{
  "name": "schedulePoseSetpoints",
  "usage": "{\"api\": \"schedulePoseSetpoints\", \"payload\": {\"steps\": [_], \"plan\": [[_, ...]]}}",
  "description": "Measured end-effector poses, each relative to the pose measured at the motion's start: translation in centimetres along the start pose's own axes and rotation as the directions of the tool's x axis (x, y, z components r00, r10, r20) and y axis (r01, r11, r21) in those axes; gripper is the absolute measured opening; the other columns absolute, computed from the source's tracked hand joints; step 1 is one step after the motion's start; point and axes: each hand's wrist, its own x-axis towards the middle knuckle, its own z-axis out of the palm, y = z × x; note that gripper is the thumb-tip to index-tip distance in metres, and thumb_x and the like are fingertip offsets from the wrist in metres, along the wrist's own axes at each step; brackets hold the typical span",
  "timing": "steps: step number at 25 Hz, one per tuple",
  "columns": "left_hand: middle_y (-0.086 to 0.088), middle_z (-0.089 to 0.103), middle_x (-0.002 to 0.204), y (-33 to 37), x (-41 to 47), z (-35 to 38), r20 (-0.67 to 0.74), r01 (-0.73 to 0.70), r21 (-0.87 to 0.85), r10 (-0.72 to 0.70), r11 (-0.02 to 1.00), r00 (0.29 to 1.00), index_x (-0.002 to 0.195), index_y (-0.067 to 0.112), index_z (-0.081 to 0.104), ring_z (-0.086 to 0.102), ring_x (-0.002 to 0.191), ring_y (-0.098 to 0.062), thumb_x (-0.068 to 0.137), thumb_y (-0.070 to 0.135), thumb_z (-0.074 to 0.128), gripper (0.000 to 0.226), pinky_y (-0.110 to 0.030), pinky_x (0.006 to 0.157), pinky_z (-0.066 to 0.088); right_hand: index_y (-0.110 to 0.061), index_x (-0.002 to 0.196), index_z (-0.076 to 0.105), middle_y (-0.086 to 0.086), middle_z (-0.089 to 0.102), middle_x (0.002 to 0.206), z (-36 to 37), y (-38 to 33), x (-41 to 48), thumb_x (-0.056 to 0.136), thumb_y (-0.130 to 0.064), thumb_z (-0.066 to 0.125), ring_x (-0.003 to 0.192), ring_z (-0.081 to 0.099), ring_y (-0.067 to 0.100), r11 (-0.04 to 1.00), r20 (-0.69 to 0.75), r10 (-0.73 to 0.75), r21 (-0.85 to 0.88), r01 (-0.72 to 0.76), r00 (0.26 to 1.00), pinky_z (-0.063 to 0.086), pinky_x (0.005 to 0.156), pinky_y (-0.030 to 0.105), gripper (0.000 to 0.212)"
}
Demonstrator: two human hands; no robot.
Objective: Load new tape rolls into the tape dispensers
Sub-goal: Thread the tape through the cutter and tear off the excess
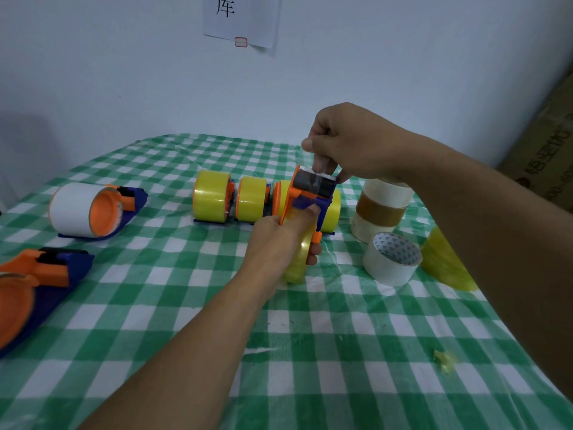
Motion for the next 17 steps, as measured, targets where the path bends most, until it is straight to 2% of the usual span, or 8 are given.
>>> {"api": "schedulePoseSetpoints", "payload": {"steps": [5, 8, 11, 14, 17], "plan": [[-0.016, 0.069, 0.073, 0.0, 0.0, 0.1, -0.020, 0.002, 0.001, -0.002, 1.000, 1.000, 0.095, -0.001, 0.071, 0.063, 0.056, -0.023, 0.090, 0.034, 0.071, 0.036, -0.031, 0.054, 0.052, 0.001, 0.105, 0.059, 0.013, 0.075, 0.092, -0.2, -0.1, 0.1, 0.106, -0.024, 0.049, 0.092, 0.071, 0.031, 0.999, 0.012, -0.011, -0.033, 0.011, 1.000, 0.063, 0.071, 0.040, 0.026], [-0.015, 0.068, 0.073, 0.1, -0.1, -0.1, 0.004, 0.001, -0.012, -0.001, 1.000, 1.000, 0.093, 0.001, 0.071, 0.062, 0.055, -0.023, 0.091, 0.031, 0.070, 0.030, -0.029, 0.052, 0.052, -0.003, 0.104, 0.058, 0.013, 0.073, 0.096, -0.3, 0.2, 0.2, 0.106, -0.023, 0.049, 0.091, 0.071, 0.028, 0.999, 0.003, -0.010, -0.036, 0.010, 1.000, 0.063, 0.073, 0.041, 0.023], [-0.016, 0.067, 0.074, 0.2, -0.1, -0.1, 0.048, -0.011, -0.046, 0.013, 0.999, 0.999, 0.092, 0.000, 0.070, 0.062, 0.056, -0.023, 0.092, 0.025, 0.069, 0.025, -0.028, 0.052, 0.051, 0.002, 0.105, 0.059, 0.013, 0.073, 0.096, -0.4, 0.5, 0.3, 0.106, -0.021, 0.051, 0.088, 0.072, 0.028, 1.000, -0.027, -0.001, -0.004, 0.001, 1.000, 0.063, 0.073, 0.039, 0.025], [-0.017, 0.069, 0.075, 0.3, -0.2, -0.1, 0.056, -0.021, -0.051, 0.024, 0.998, 0.998, 0.090, 0.003, 0.071, 0.065, 0.058, -0.023, 0.091, 0.018, 0.069, 0.015, -0.027, 0.050, 0.052, 0.009, 0.107, 0.058, 0.015, 0.075, 0.094, -0.5, 0.8, 0.5, 0.105, -0.019, 0.051, 0.089, 0.072, 0.032, 1.000, -0.046, 0.008, 0.019, -0.007, 0.999, 0.061, 0.079, 0.045, 0.029], [-0.018, 0.069, 0.075, 0.1, -0.2, -0.1, 0.070, -0.027, -0.025, 0.029, 0.999, 0.997, 0.090, 0.005, 0.071, 0.065, 0.060, -0.024, 0.090, 0.016, 0.069, 0.012, -0.028, 0.052, 0.052, 0.015, 0.107, 0.057, 0.019, 0.075, 0.091, -0.5, 1.1, 0.7, 0.105, -0.017, 0.050, 0.088, 0.072, 0.035, 0.999, -0.041, 0.022, 0.030, -0.020, 0.999, 0.061, 0.079, 0.046, 0.033]]}}
